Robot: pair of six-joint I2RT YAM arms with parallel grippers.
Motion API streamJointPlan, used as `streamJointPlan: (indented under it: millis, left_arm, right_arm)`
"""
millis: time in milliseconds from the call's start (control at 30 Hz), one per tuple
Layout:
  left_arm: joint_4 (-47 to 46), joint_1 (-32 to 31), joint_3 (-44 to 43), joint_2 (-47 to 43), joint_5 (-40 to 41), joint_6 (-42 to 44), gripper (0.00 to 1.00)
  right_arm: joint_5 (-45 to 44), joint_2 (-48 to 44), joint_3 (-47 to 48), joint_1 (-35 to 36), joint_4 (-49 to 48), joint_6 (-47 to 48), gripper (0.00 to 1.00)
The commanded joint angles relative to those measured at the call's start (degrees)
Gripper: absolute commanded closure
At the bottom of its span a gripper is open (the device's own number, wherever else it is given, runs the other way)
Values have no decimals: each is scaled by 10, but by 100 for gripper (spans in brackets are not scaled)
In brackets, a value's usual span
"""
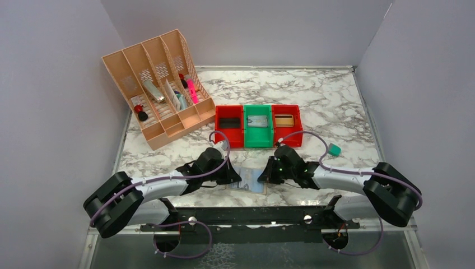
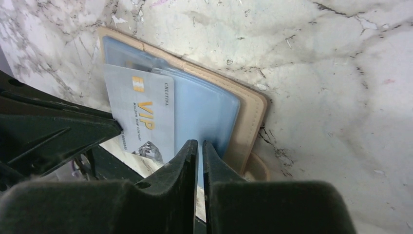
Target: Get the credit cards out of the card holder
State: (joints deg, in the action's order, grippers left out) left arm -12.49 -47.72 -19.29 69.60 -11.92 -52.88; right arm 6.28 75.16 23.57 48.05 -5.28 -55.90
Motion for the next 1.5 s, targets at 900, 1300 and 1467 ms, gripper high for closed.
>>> streamJointPlan:
  millis: [900,1300,1467]
  left_arm:
    - [-59,3,-46,70,-84,27,73]
    - [-47,3,-55,92,-74,33,92]
    - [-5,3,-60,70,-37,42,100]
  right_arm:
    - [30,79,11,0,44,33,77]
    - [4,67,10,0,51,34,78]
    - [-28,47,28,0,76,53,78]
